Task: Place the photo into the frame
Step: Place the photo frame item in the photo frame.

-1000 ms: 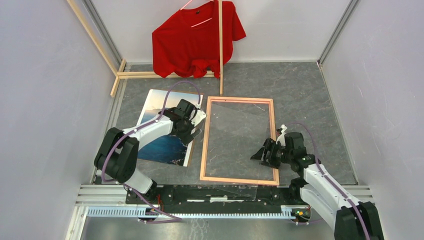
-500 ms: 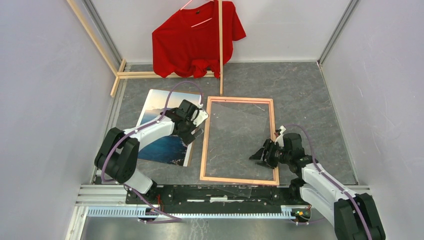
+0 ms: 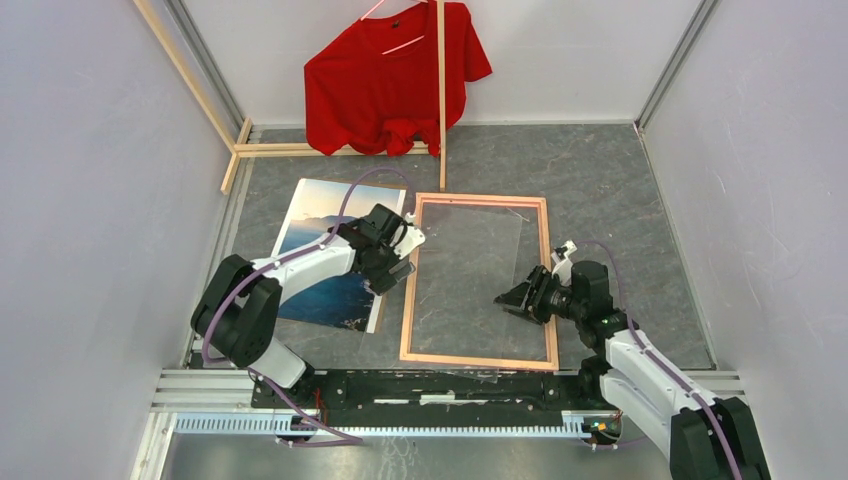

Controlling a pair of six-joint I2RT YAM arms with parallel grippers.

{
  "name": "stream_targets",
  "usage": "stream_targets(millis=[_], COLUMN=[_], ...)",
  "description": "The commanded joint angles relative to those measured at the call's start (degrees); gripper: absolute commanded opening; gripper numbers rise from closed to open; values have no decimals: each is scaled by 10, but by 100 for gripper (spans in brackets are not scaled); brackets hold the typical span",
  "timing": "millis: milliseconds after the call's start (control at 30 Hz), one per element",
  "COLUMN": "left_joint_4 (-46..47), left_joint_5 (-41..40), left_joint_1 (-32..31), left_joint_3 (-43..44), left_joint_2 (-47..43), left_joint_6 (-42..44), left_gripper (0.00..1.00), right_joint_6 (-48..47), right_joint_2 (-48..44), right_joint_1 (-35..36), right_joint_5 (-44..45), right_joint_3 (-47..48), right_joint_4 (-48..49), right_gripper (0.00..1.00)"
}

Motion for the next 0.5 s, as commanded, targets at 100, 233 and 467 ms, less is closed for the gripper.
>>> stream_targets(millis=[100, 233, 467], left_joint_4=[2, 0, -1], left_joint_5=[16, 16, 20], left_joint_1=[-11, -11, -11], left_joint_3=[22, 23, 20], left_joint_2=[7, 3, 7], left_joint_6=[-25, -22, -23], left_gripper=[96, 96, 97], right_joint_6=[-32, -85, -70], right_joint_2=[19, 34, 55], right_joint_1=[-12, -30, -42], right_joint_5=[-5, 11, -22], right_joint_3=[78, 127, 100], right_joint_4=[-12, -78, -27], right_gripper=[49, 36, 35])
